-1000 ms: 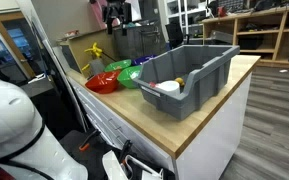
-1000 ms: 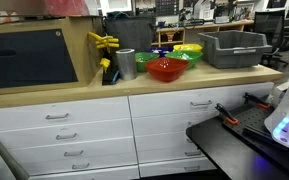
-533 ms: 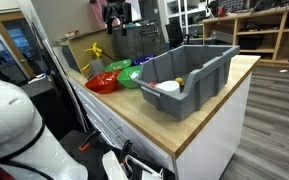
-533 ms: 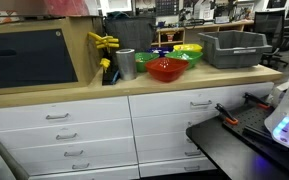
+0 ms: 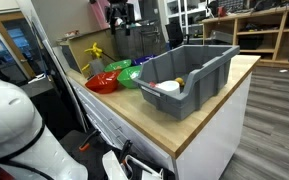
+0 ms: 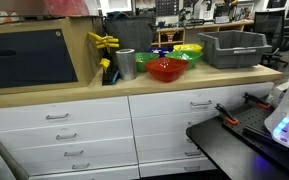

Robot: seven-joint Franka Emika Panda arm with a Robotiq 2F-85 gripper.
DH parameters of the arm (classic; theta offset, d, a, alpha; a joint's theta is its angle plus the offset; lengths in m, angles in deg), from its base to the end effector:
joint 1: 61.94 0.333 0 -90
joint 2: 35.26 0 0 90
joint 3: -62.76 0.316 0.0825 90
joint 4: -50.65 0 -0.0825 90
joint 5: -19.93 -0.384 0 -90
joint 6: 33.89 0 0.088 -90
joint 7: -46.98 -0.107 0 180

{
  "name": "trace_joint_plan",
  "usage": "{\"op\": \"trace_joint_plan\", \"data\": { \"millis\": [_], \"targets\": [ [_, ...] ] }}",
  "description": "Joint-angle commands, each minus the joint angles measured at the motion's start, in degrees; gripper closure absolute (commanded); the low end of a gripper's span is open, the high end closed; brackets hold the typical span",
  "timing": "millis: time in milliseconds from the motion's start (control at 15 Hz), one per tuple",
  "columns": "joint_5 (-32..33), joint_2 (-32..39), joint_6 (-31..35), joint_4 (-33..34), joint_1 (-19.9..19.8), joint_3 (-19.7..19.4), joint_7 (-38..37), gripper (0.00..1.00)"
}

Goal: Pour the contents from the left green bowl into the grey trailer

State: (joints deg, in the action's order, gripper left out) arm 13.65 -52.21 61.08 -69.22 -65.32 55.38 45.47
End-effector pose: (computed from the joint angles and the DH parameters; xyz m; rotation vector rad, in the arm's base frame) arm 0.4456 -0.0788 0.5355 -2.9606 0.3318 0.1936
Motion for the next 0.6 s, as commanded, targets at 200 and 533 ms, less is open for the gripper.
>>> {"op": "trace_joint_plan", "data": {
  "millis": [200,533],
  "targets": [
    [-3.4,10.2,14.5,2.5,1.2,4.2,-4.2,0.00],
    [-5.4,18.6,22.5,5.9,2.7,6.6,-7.6,0.00]
  ]
}}
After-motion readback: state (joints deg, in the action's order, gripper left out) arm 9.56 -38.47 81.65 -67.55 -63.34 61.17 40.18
